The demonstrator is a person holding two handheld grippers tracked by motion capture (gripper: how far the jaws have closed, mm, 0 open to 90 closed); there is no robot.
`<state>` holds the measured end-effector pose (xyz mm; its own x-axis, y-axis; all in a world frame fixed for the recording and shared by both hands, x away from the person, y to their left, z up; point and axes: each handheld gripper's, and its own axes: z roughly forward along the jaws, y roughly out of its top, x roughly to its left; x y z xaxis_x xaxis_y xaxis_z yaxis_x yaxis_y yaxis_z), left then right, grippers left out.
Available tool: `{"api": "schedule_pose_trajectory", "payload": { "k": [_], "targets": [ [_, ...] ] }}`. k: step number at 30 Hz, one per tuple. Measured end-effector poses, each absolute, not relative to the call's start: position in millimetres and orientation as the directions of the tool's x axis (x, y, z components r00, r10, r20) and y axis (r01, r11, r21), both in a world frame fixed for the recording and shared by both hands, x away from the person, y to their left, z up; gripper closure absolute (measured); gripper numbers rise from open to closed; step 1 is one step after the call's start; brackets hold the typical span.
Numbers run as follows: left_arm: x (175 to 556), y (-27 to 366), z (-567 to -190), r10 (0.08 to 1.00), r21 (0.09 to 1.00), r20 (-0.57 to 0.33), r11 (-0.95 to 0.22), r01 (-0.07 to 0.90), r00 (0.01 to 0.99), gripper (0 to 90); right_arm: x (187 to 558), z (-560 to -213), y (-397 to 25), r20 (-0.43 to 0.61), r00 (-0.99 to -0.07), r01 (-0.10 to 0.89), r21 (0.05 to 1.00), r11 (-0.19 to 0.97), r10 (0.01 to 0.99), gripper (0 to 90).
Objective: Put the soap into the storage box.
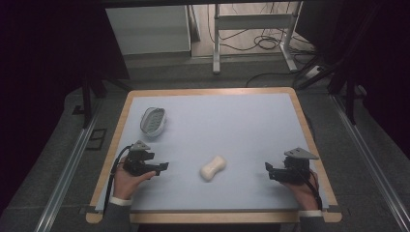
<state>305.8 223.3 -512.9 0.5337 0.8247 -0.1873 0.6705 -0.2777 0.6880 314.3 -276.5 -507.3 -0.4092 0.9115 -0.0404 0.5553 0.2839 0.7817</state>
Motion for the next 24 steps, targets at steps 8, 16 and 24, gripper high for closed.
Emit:
{"api": "schedule_pose_trajectory", "payload": {
  "k": [8, 16, 24],
  "targets": [
    [299, 228, -507, 0.840, 0.698, -0.180, -0.257, 0.668, 0.512, 23.9, 312, -505, -284, -0.020, -0.405, 0.549, 0.794, 0.261, 0.914, 7.0],
    [300, 225, -503, 0.837, 0.694, -0.186, -0.258, 0.672, 0.514, 24.4, 313, -506, -289, -0.019, -0.401, 0.550, 0.795, 0.257, 0.916, 7.5],
    [301, 216, -489, 0.825, 0.695, -0.189, -0.271, 0.666, 0.532, 24.5, 309, -505, -291, -0.027, -0.391, 0.547, 0.797, 0.256, 0.920, 7.9]
  ]
}}
